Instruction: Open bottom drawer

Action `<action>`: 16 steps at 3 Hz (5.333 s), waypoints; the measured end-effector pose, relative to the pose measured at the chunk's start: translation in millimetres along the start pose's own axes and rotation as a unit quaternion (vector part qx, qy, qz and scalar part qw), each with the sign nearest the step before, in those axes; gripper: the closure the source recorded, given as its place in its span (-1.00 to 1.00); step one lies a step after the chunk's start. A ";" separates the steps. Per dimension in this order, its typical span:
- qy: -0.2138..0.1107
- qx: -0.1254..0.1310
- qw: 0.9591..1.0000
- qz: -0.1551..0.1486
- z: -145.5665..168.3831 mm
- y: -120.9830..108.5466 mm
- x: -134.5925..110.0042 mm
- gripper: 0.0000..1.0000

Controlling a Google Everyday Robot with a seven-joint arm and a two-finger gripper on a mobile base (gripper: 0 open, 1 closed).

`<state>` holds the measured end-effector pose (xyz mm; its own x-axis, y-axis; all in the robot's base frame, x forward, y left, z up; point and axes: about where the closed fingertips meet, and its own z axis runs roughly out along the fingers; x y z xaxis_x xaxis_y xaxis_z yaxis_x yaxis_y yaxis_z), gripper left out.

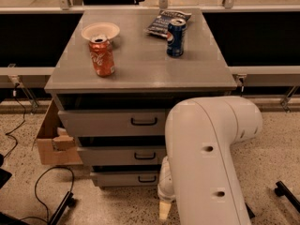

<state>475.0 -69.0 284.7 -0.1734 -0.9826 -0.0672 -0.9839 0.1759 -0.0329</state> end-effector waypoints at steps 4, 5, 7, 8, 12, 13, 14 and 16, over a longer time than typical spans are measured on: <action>0.037 0.076 0.996 0.029 71.0 -82.8 50.5 -1.00; 0.047 0.088 0.995 0.023 90.1 -103.7 48.8 -1.00; 0.052 0.095 0.994 0.020 112.0 -124.6 47.2 -0.18; 0.054 0.105 0.992 0.041 89.4 -113.4 59.4 0.28; 0.039 0.100 0.992 0.059 51.4 -39.9 79.2 -0.29; 0.040 0.099 0.993 0.059 52.2 -39.2 79.4 -0.78; 0.040 0.098 0.993 0.059 52.8 -38.6 79.6 -1.00; 0.030 0.085 0.994 0.060 62.4 -35.7 76.1 -1.00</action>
Offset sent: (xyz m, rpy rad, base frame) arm 0.0654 -0.0582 -0.0556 -0.1041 -0.1337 -0.0841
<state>499.6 -146.3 218.5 -0.2968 -0.9547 -0.0210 -0.9352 0.2951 -0.1960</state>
